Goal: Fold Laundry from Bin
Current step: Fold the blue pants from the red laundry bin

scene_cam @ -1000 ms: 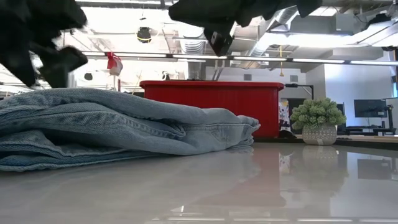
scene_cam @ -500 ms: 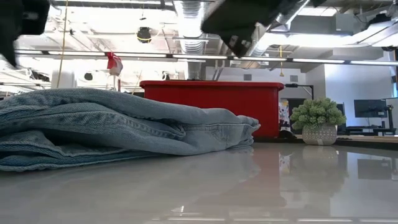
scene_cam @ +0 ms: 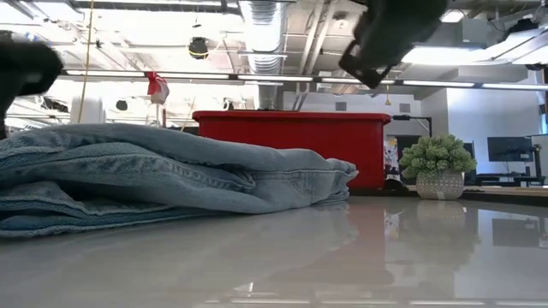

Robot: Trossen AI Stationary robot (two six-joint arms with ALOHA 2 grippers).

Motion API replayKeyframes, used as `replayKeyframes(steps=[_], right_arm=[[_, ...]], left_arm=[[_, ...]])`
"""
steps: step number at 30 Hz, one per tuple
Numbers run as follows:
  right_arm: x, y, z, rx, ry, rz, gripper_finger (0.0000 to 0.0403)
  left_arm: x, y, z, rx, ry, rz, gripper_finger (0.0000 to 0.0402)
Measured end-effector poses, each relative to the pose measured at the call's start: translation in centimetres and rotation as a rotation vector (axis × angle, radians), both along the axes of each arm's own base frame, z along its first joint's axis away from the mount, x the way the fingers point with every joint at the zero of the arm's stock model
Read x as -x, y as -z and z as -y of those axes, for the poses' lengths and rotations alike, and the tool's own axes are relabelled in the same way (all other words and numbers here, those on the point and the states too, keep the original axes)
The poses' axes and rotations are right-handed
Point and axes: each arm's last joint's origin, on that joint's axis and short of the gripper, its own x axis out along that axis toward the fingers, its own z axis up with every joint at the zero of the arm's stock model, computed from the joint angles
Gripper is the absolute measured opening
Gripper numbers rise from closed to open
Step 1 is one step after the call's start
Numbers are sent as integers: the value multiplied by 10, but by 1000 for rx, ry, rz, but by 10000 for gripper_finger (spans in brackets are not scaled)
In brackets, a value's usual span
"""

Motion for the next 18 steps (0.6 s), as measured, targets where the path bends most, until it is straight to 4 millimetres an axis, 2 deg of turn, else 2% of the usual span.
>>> replayKeyframes(steps=[5,10,13,16,18], right_arm=[[12,-3,3,50,46,-70,32],[21,-17,6,115,119,-14,17],[25,-27,11,137,171,28,24],[28,-35,16,132,260,61,35],[28,-43,20,108,291,119,35]], left_arm=[[4,7,1,-28,-35,-30,235],[6,7,-1,-85,-24,-9,219],[5,7,-6,-116,-41,-29,164],[0,6,-10,-104,-69,-80,80],[-8,-3,-8,-56,-86,-119,26]])
